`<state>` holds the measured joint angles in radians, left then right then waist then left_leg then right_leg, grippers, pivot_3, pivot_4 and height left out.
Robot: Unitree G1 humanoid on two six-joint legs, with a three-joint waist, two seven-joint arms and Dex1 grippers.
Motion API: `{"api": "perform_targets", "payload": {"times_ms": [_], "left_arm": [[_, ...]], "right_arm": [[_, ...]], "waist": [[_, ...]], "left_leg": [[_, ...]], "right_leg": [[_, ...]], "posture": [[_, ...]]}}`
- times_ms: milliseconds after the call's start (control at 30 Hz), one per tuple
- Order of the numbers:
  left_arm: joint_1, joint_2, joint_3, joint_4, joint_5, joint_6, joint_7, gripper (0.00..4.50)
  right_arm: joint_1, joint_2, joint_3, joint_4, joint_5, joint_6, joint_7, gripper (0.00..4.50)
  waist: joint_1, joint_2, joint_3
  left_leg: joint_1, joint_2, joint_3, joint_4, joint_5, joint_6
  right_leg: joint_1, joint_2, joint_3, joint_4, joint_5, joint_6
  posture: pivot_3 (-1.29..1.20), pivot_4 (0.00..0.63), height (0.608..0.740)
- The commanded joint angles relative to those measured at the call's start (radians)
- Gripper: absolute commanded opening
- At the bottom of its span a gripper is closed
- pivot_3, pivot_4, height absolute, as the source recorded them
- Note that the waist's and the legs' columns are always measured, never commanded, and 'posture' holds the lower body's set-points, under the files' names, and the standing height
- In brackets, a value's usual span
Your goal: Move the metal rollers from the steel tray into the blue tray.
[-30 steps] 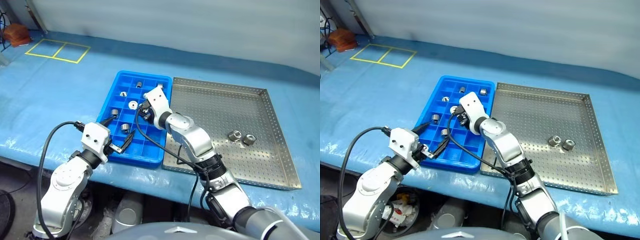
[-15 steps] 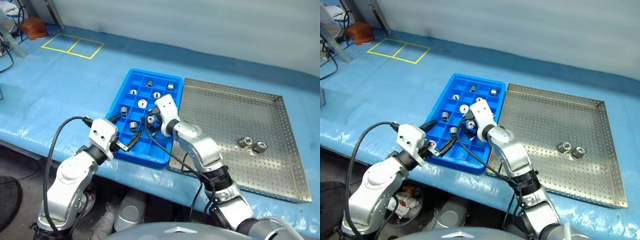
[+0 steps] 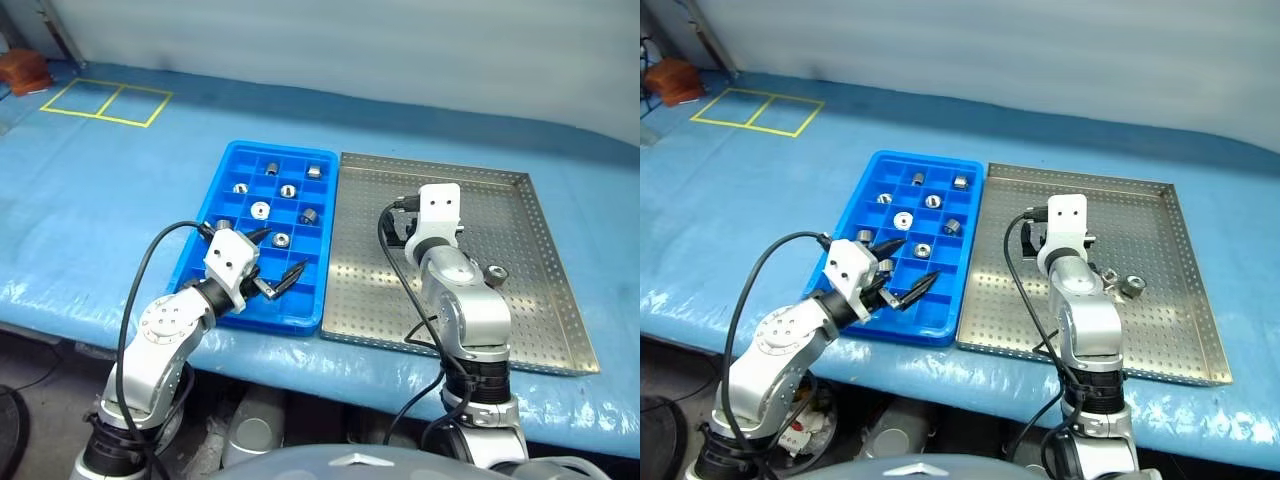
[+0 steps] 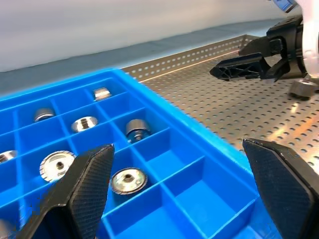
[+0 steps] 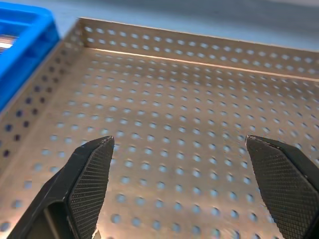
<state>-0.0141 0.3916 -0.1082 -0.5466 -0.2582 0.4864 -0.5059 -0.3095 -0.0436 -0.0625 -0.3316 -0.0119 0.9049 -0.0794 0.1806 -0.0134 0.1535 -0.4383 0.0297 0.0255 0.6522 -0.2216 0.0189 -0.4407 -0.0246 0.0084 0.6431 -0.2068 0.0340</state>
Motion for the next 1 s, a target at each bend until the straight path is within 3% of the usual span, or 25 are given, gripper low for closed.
{"api": "perform_targets", "payload": {"times_ms": [33,400,1000], "left_arm": [[-0.015,-0.008,-0.008,-0.008,-0.013,-0.027,-0.011,4.5],[0.0,-0.002,-0.011,-0.016,-0.007,-0.027,-0.024,4.5],[0.007,0.018,-0.004,-0.022,-0.011,-0.025,-0.029,4.5]], "right_arm": [[0.014,0.001,-0.005,0.008,-0.047,-0.024,-0.058,4.46],[0.063,0.016,-0.023,0.071,-0.112,-0.093,-0.146,4.46],[0.078,0.092,-0.132,0.158,-0.032,-0.118,-0.133,4.46]], "waist": [[-0.026,0.0,0.0],[-0.096,0.0,0.0],[-0.094,-0.001,0.0]], "left_leg": [[0.0,0.0,0.0,0.0,0.0,0.0],[0.01,0.0,-0.003,0.0,0.001,0.001],[0.013,0.0,-0.005,0.0,0.001,0.001]], "right_leg": [[0.0,0.0,0.0,0.0,0.0,0.0],[0.01,0.001,0.001,0.0,-0.001,-0.001],[0.012,0.0,0.002,0.0,0.0,-0.001]], "posture": [[0.26,0.15,0.74],[0.27,0.15,0.74],[0.28,0.15,0.74]]}}
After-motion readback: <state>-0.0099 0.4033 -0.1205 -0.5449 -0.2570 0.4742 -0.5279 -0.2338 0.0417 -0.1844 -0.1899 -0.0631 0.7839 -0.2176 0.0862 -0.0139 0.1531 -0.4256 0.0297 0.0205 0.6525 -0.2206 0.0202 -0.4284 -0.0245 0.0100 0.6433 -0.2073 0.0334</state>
